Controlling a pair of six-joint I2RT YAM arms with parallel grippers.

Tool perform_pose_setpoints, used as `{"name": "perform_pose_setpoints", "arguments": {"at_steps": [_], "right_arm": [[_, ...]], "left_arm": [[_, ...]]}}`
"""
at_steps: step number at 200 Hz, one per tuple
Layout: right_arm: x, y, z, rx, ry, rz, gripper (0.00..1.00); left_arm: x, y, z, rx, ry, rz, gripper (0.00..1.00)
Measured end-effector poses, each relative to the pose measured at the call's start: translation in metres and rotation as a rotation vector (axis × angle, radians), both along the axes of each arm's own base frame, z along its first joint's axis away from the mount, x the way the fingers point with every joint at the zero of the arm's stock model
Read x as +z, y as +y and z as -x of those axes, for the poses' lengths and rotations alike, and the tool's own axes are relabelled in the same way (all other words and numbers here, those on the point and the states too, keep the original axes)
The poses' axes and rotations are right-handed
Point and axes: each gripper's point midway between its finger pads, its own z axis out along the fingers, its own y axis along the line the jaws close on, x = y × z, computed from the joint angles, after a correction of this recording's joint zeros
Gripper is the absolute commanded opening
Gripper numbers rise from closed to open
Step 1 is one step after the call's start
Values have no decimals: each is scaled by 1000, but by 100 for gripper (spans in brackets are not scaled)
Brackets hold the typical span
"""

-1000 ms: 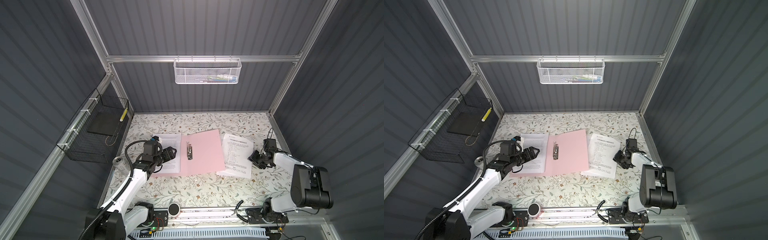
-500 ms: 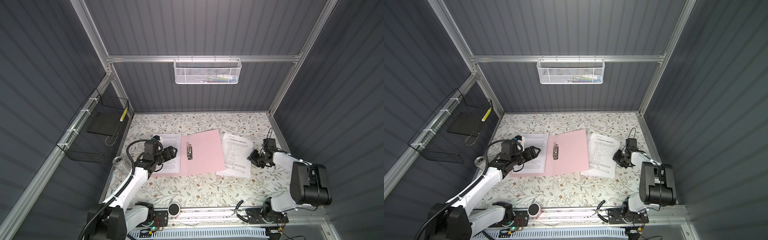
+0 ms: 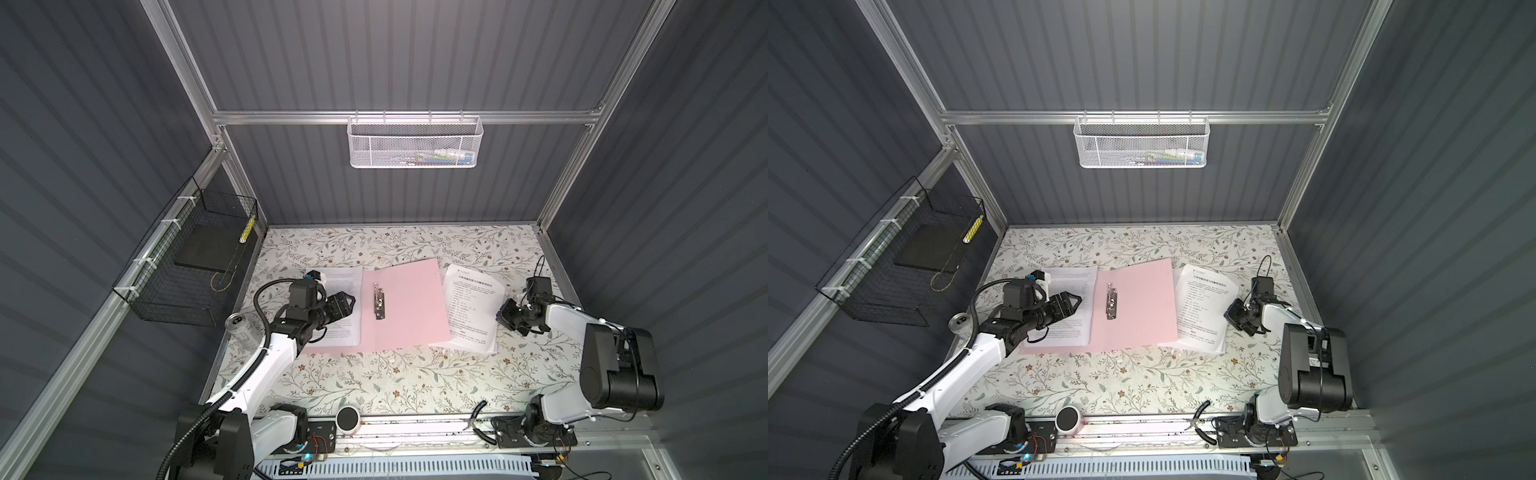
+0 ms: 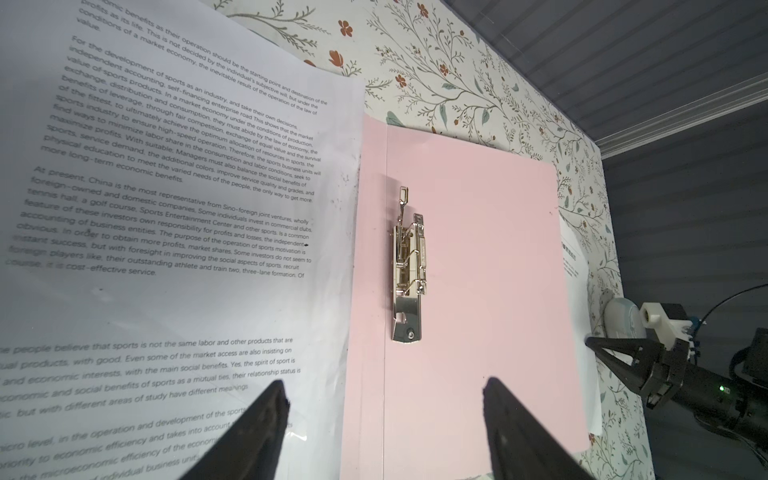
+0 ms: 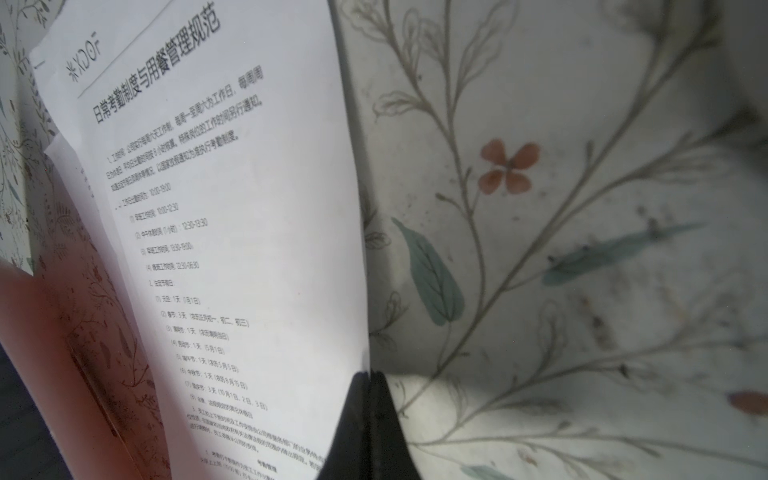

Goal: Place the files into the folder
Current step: 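Grasp the Chinese printed sheet's edge with the right gripper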

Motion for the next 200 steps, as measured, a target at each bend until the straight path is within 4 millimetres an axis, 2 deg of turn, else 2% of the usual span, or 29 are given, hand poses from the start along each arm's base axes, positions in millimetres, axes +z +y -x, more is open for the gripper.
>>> {"name": "perform_pose_setpoints", "arguments": {"at_steps": [44,90,118,152,167,200], "right_arm": [[16,-2,0,-4,-38,15,0],[57,-2,5,-6,-126,29,0],[105,-1,1,-3,-233,39,0],[194,10,-9,29,-440,51,0],[225,20,-12,58,-506,46,0],[262,49,-15,135,-571,29,0]], "left_arm": [[0,0,0,0,1,0,74],[0,0,0,0,3,0,73],[-1,0,1,1,4,-1,72],[-1,1,1,3,5,-3,71],[-1,1,1,6,6,-6,71],[0,3,1,14,2,-11,71]]}}
